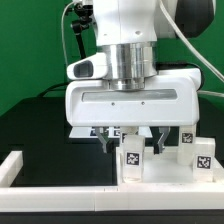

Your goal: Assemble square table

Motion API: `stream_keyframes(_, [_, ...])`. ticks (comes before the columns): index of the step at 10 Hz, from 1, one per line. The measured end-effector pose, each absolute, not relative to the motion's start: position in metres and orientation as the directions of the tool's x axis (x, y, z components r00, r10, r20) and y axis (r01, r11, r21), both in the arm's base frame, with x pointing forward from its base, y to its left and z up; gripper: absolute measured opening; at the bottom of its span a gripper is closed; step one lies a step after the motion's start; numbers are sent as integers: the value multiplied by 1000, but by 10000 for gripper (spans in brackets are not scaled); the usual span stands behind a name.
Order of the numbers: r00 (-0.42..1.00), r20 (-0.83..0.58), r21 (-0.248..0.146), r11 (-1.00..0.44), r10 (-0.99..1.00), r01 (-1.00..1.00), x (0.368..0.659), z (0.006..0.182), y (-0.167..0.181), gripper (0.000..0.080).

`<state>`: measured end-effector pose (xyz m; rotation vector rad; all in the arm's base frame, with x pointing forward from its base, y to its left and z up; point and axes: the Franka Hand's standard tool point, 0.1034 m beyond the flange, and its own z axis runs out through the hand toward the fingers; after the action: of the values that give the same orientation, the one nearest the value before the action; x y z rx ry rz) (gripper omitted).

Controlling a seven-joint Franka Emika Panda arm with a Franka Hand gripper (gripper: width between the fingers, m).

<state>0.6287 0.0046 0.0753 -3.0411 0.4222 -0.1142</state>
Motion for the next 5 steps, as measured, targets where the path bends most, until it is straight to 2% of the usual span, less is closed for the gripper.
stream_keyframes(1, [959, 64, -78, -959, -276, -271, 629, 75, 4, 519])
stream_keyframes(2, [927, 55, -86, -926, -372, -366, 629, 75, 5, 519])
stream_keyframes(3, [895, 48, -90, -895, -443, -438, 628, 75, 5, 382])
stream_keyframes(4, [867, 42, -92, -866, -497, -491, 628, 75, 4, 289])
stream_keyframes(5, [823, 35, -95, -821, -568, -563, 629, 75, 4, 290])
